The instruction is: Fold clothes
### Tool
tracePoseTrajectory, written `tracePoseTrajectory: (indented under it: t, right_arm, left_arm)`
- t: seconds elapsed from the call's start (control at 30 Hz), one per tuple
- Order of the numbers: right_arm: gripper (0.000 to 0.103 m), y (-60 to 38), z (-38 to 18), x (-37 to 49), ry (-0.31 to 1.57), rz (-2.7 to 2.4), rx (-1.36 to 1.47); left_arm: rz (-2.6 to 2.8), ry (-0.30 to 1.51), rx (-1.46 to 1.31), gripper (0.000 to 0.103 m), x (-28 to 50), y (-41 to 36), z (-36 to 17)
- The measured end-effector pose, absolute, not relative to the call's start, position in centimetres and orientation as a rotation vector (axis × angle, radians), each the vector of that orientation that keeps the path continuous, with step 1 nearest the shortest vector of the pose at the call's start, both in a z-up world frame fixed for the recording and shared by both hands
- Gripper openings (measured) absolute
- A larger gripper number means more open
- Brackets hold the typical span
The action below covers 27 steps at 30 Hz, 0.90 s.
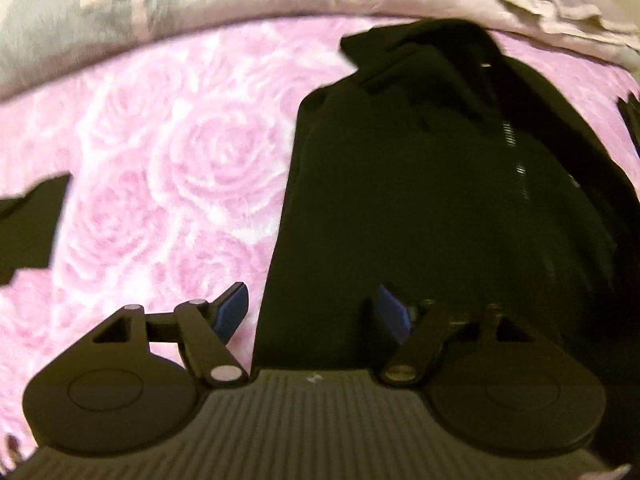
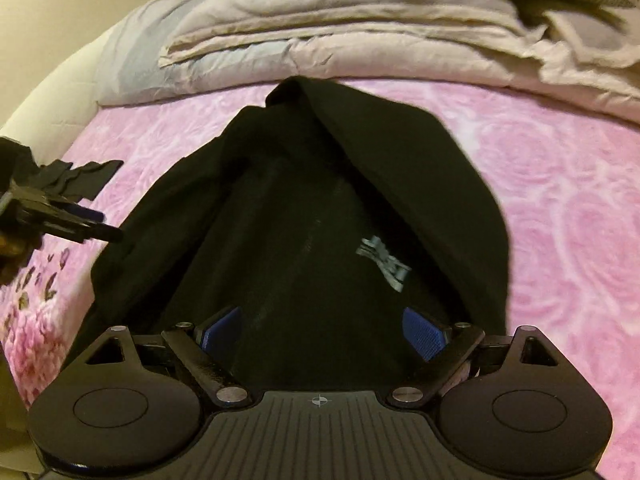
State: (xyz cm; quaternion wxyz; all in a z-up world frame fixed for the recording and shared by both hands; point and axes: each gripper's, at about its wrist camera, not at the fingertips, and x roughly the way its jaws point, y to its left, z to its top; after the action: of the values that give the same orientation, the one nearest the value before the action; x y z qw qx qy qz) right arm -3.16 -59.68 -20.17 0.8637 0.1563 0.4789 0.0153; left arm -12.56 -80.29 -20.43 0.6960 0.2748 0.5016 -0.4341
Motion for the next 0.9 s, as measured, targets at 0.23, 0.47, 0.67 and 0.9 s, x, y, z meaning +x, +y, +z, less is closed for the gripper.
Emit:
tracePoseTrajectory:
  t: [0.23,0.47,0.67,0.9]
  right_arm:
    - [0.091,-53.5,-21.0,-0.3,1.052,0.119,0.401]
    - [0.091,-47.4,-20.5,0.1,1.055,0.022,0.502]
    - [0.091,-41.9,-20.9,2.1,1.076,-0.043,0.536]
    - [0.091,-40.0,-20.0,3.9,1.066,-0.089,0.423]
  left_arm:
    - [-1.169,1.090,0.635,0.000,-11.0,-78.3,-18.1]
    - [-1.132,0.836,0.597,0.000,0.2,-71.2,-9.0]
    - [-0.938,0.718,0.564,0.000,11.3,-64.1,-6.1]
    - [-0.707,0.782,0.467,0.000,16.0,-59.0,-8.0]
